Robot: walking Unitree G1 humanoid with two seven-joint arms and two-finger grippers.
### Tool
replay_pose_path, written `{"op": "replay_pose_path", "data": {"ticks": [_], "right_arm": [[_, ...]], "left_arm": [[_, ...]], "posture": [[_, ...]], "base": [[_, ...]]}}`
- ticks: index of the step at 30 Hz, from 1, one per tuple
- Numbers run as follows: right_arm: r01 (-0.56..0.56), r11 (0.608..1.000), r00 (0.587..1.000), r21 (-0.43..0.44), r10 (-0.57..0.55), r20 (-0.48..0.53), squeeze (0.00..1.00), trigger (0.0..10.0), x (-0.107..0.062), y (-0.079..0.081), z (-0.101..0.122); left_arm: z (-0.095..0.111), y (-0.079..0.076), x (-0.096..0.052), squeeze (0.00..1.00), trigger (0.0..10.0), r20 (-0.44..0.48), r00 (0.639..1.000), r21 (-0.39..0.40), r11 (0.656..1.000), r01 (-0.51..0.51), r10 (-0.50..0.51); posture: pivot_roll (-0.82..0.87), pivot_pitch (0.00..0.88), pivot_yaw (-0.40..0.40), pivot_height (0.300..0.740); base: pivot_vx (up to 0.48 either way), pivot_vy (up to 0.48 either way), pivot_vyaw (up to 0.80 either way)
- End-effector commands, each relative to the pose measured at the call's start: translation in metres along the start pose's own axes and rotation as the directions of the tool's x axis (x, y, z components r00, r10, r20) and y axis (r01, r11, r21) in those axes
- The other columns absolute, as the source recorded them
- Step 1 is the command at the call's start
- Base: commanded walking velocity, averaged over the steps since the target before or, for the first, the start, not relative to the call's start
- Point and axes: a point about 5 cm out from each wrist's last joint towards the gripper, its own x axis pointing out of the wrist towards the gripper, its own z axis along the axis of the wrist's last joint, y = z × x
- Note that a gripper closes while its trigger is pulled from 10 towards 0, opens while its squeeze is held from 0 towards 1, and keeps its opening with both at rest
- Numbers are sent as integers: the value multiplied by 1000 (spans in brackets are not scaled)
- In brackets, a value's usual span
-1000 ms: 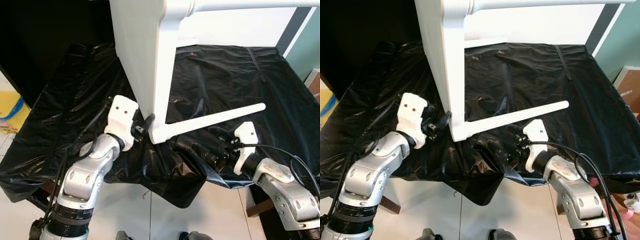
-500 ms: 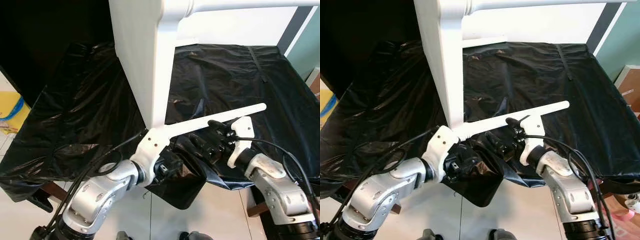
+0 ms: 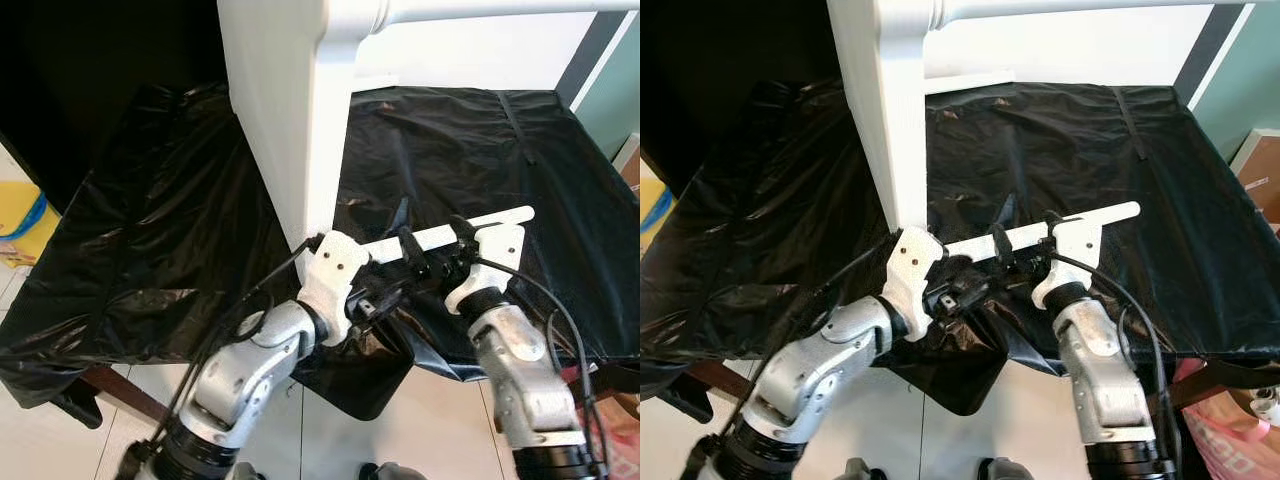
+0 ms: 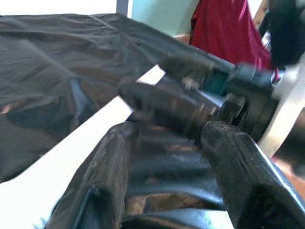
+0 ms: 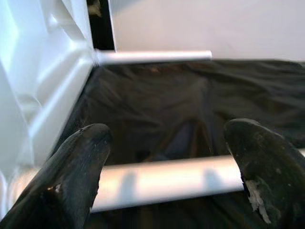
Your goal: Building children table
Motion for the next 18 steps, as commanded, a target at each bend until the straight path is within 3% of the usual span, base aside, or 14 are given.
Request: {"op": "replay_pose_path", "data": {"ticks": [1,2,4,8,10,11,14,18], "right_arm": [[49,997,999,-65,-49,-13,0,10000,-3,-1,-7],[49,997,999,-65,-49,-13,0,10000,-3,-1,-7],[70,986,997,-151,-72,-8,0,10000,-2,2,-8],[85,981,996,-176,-85,4,0,10000,-2,4,-9],[104,982,995,-160,-104,8,0,10000,-1,4,-9],[142,986,990,-91,-144,-7,0,10000,0,0,-12],[201,979,979,-25,-201,-16,0,10000,0,-7,-15],[208,977,978,-45,-208,-1,0,10000,0,-9,-14]], "left_arm": [[-6,6,-1,0,10000,18,998,-13,999,-52,52],[-6,6,-1,0,10000,18,998,-13,999,-52,52],[-8,11,-1,0,10000,47,994,-18,995,-101,102],[-7,14,-1,0,10000,85,987,-22,991,-133,134],[-5,16,-1,0,10000,118,982,-25,989,-143,145],[-7,18,0,0,10000,118,983,-29,990,-137,139],[-13,26,0,0,10000,114,978,6,984,-176,174],[-16,33,-1,0,10000,130,969,-19,978,-208,209]], "posture": [[-151,106,-3,740],[-151,106,-3,740],[-158,105,0,740],[-160,106,1,740],[-160,106,0,740],[-161,103,0,740],[-171,93,-1,740],[-178,87,0,740]], "base": [[0,0,0],[0,0,0],[0,0,0],[0,0,0],[0,0,0],[0,0,0],[0,0,0],[0,0,0]]}}
